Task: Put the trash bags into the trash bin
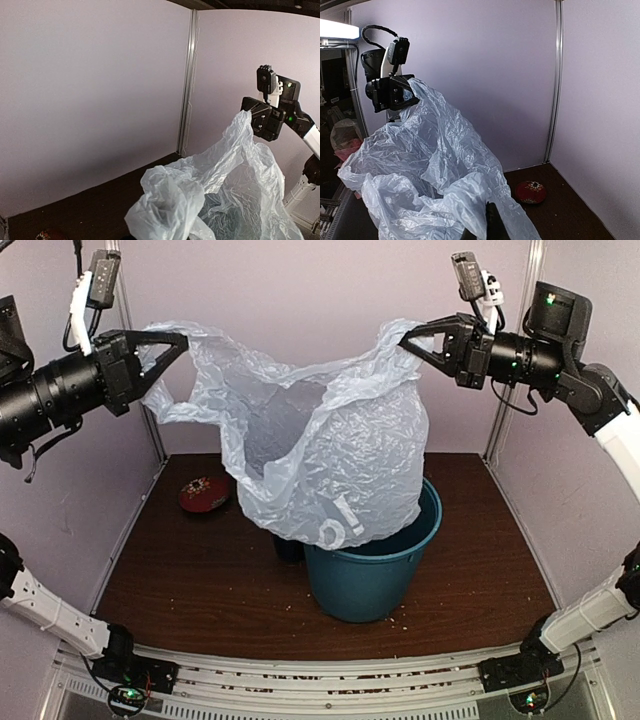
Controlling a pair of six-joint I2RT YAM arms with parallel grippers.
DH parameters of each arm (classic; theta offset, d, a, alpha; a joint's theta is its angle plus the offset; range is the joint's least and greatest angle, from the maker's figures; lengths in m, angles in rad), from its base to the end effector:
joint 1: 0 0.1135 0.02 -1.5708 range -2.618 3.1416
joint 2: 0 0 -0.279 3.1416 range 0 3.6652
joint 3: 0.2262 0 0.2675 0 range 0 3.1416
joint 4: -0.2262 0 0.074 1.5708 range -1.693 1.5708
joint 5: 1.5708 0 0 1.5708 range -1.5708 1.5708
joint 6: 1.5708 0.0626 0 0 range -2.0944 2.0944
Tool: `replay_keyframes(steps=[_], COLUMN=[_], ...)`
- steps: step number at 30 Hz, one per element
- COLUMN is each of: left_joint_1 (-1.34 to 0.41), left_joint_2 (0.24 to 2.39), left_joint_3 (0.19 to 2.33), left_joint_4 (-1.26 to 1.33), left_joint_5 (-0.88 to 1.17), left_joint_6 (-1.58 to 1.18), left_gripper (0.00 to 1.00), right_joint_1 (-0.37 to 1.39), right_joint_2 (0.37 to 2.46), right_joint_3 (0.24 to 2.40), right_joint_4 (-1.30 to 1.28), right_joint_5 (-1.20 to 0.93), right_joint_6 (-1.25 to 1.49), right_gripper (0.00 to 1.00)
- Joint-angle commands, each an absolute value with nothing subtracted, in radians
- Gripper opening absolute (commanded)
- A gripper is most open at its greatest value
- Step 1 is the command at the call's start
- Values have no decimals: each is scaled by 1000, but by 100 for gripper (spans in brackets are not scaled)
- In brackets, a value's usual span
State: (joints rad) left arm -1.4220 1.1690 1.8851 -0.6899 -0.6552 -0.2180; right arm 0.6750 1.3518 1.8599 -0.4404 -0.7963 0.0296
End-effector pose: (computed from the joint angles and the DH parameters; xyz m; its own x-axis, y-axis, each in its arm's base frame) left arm 0.0661 -0.1840 0.5899 -0.1463 -0.1810 -0.9725 0.6783 0.6973 -0.2318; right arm 0.1871 0.2071 0.5730 0.0234 0.0452 -0.9987 -0.9949 0.0991 -0.0188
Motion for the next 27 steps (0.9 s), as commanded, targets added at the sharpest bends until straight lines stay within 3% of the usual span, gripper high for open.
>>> replay_keyframes(steps=[1,11,18,27], left_joint_1=[-1421,-1422,-1421,-1416], left_joint_2=[1213,1387,1514,1677], left_joint_3=[1858,1915,2069,2164], left_joint_4=[-667,-618,-537,-512], left_joint_5=[-686,-680,-568,-437], left_joint_6=[-225,-134,-52,-68], left_gripper=[0,0,0,0], right_joint_1=[684,674,583,507], right_joint_2=[1370,1311,1191,1106], right_joint_3=[1882,1799,1632,1573], right_joint_4=[-445,-484,-446,-458], right_joint_5=[-816,-665,-619,-589], right_joint_6=[39,-18,-17,-6], right_gripper=[0,0,0,0])
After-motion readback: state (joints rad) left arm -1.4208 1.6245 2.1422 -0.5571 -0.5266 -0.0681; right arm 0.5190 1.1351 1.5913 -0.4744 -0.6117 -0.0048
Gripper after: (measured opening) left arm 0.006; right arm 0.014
